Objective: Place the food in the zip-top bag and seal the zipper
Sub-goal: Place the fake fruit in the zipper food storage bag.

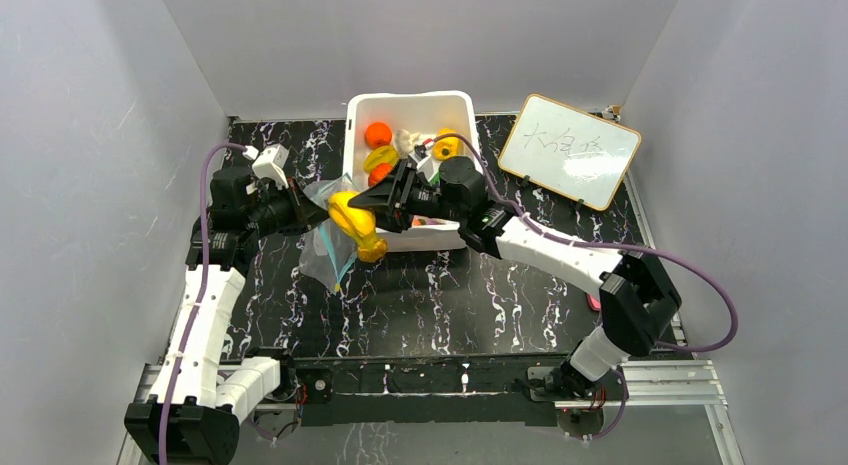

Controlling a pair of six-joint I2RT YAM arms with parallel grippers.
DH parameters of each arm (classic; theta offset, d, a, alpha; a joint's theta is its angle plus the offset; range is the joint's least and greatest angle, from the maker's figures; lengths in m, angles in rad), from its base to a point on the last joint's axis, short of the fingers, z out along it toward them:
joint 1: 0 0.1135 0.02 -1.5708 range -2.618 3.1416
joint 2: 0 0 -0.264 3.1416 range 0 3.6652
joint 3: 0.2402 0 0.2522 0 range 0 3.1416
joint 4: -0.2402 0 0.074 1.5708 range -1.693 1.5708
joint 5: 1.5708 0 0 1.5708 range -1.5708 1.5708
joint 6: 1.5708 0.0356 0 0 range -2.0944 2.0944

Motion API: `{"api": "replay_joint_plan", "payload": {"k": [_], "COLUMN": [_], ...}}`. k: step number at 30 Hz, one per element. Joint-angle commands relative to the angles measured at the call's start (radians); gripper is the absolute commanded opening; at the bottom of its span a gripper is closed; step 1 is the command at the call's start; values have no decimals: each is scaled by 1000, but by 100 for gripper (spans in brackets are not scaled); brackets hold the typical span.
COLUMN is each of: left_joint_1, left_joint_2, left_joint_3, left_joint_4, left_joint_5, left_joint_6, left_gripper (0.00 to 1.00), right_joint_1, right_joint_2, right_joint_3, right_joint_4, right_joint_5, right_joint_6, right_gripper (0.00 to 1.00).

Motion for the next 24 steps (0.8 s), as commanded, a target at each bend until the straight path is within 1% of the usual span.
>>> {"api": "replay_joint_plan", "payload": {"k": [1,5,12,14,19,24], "left_joint_1": [-4,-4,-4,-4,-4,-4], "left_joint_2": [-32,-37,-55,-58,-72,-71], "left_joint_3": [-8,-7,-21,-29,-37,-37], "left_joint_4": [60,57,80,91,77,52], "left_joint_5": [103,104,147,162,157,135], "left_joint_6": [-12,-5,2,2,7,3], "left_gripper": [0,0,0,0,0,0], "right_joint_1": [10,14,21,21,24,33], "right_joint_2": [31,42,47,51,59,51], "right_joint_3": [24,46,96,95,59,48], "right_joint_4": [21,-72,-136,-136,-9,91], "right_joint_5": [47,112,185,198,182,172], "right_joint_6": [117,168,217,245,319,330], "right_gripper": [22,23,32,33,30,28]}}
